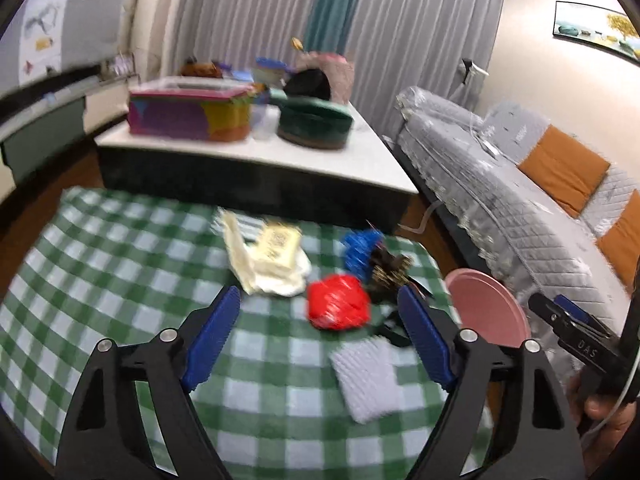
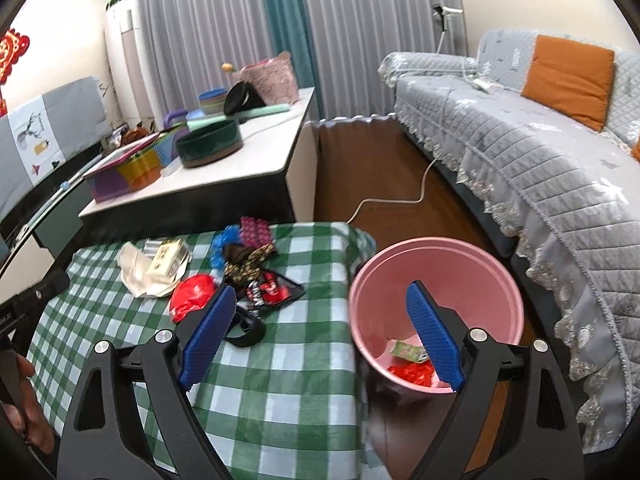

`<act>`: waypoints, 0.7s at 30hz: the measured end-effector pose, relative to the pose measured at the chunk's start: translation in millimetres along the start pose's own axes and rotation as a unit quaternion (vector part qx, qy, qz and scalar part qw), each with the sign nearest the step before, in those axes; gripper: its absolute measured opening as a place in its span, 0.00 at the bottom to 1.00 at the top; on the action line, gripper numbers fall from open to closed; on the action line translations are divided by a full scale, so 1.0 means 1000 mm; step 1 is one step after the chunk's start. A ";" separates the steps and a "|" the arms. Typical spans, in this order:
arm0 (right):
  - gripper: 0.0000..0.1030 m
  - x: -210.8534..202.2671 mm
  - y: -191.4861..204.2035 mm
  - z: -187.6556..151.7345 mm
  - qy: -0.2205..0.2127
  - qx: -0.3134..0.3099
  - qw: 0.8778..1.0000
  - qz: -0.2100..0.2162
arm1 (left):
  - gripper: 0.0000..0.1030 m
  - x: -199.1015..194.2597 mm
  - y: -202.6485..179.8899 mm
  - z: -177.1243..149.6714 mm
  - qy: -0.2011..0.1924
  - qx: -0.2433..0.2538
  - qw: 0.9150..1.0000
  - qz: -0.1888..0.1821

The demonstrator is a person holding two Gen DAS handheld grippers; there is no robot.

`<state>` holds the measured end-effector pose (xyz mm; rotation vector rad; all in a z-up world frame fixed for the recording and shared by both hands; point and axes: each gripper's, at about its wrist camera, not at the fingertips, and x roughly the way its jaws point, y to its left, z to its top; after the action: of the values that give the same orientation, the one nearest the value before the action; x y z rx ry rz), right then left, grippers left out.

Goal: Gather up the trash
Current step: 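Withdraw both tools from the bin back toward the table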

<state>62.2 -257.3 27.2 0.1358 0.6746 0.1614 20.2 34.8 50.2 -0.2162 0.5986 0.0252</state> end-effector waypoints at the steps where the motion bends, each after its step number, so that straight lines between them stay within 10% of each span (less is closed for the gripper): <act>1: 0.83 0.003 0.002 -0.001 0.003 -0.001 1.000 0.002 | 0.76 0.000 0.001 0.001 -0.006 0.005 1.000 0.008; 9: 0.83 0.030 0.028 -0.007 0.023 -0.017 0.999 0.025 | 0.75 0.013 0.011 0.005 0.002 0.015 0.999 0.036; 17: 0.83 0.055 0.043 -0.014 0.048 -0.023 0.998 0.041 | 0.35 0.041 0.034 -0.001 0.047 -0.008 0.997 0.059; 21: 0.83 0.065 0.048 -0.017 0.057 -0.024 0.997 0.047 | 0.31 0.049 0.045 0.001 0.049 -0.022 0.997 0.063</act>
<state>96.1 -196.8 -16.8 0.1126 0.7787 0.2765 57.2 76.5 14.4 -0.2237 0.7101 0.1505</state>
